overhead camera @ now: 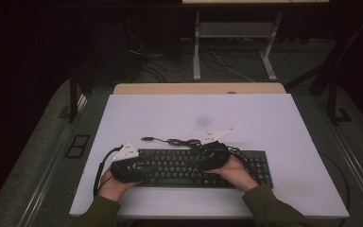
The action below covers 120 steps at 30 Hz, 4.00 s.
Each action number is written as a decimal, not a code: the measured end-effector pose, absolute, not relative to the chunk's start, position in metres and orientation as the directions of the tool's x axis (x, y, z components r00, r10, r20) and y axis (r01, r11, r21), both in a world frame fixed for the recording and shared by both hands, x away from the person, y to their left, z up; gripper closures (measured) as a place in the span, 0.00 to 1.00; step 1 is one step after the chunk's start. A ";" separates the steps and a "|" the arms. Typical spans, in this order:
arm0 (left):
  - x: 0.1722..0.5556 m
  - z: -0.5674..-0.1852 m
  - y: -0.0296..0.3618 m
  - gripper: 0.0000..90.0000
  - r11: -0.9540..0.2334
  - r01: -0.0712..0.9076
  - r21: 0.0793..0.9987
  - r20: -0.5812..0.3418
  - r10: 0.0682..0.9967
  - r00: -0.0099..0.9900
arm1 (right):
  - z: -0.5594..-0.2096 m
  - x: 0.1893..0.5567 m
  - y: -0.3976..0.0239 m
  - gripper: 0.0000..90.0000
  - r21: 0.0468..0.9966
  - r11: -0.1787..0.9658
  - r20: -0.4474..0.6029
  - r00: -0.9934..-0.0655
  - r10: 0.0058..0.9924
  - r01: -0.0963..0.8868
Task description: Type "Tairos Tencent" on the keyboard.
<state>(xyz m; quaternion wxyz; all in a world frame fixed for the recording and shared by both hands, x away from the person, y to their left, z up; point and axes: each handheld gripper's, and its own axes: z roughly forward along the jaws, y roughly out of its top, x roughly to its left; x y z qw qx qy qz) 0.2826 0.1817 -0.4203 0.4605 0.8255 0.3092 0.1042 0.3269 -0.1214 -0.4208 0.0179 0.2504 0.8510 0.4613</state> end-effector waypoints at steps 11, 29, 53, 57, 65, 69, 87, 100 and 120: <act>0.290 -0.412 0.174 0.99 -0.397 0.415 0.819 -0.122 0.586 0.801 | -0.420 0.325 -0.121 0.47 0.796 0.444 0.211 -0.877 0.432 0.411; 0.310 -0.423 0.149 0.99 -0.440 0.428 0.790 -0.131 0.562 0.817 | -0.419 0.326 -0.123 0.47 0.802 0.432 0.218 -0.875 0.432 0.413; 0.312 -0.437 0.142 0.99 -0.488 0.441 0.753 -0.115 0.563 0.819 | -0.421 0.325 -0.122 0.47 0.799 0.433 0.221 -0.874 0.433 0.417; 0.311 -0.433 0.144 0.99 -0.479 0.434 0.763 -0.112 0.563 0.819 | -0.420 0.325 -0.122 0.47 0.800 0.432 0.221 -0.873 0.434 0.417; 0.310 -0.427 0.151 0.99 -0.455 0.434 0.778 -0.130 0.559 0.819 | -0.420 0.326 -0.123 0.47 0.803 0.427 0.223 -0.873 0.433 0.416; 0.309 -0.426 0.150 0.93 -0.450 0.432 0.782 -0.134 0.556 0.821 | -0.420 0.325 -0.123 0.47 0.802 0.427 0.223 -0.873 0.433 0.417; 0.302 -0.424 0.149 0.42 -0.445 0.413 0.794 -0.117 0.556 0.823 | -0.417 0.323 -0.132 0.78 0.798 0.433 0.232 -0.876 0.423 0.419; 0.300 -0.425 0.153 0.32 -0.437 0.408 0.802 -0.113 0.560 0.821 | -0.422 0.323 -0.133 0.99 0.767 0.487 0.214 -0.881 0.421 0.419; 0.299 -0.424 0.155 0.32 -0.430 0.403 0.808 -0.109 0.563 0.819 | -0.435 0.327 -0.127 0.99 0.716 0.548 0.173 -0.870 0.461 0.432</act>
